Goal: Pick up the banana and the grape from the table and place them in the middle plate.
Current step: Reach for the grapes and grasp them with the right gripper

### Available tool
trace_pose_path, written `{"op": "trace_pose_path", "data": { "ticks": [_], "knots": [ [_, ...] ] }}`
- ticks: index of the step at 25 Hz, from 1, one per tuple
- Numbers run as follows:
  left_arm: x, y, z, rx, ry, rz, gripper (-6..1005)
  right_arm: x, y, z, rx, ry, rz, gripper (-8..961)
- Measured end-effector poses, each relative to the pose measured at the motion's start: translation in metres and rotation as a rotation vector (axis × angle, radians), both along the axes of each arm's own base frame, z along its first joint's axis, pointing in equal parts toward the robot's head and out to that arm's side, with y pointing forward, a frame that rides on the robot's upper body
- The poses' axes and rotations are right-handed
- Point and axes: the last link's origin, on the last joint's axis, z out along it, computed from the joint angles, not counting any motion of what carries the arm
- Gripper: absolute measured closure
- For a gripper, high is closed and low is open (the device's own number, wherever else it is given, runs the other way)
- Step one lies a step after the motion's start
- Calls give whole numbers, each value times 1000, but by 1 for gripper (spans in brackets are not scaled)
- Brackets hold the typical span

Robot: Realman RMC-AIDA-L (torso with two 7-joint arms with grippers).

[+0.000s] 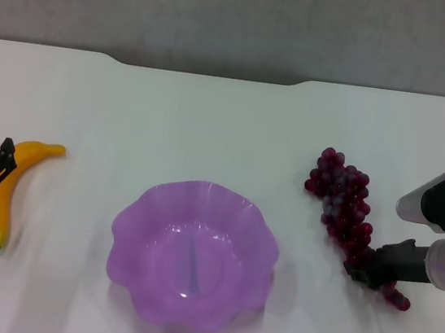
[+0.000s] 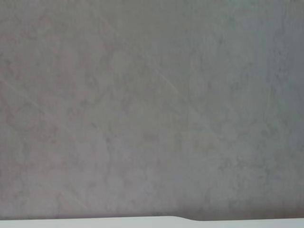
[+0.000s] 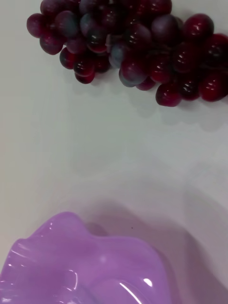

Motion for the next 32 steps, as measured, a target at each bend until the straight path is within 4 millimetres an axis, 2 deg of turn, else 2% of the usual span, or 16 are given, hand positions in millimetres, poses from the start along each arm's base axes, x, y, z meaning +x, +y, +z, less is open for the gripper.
{"op": "trace_pose_path", "data": {
  "ticks": [14, 27, 32],
  "knots": [
    [-1, 0, 0, -1, 7, 1, 108, -1, 11, 10, 71, -10, 3, 550],
    [-4, -4, 1, 2, 7, 12, 109, -13, 28, 24, 167, 54, 59, 554],
    [-4, -4, 1, 4, 7, 13, 109, -25, 37, 36, 223, 130, 120, 556]
  ]
}}
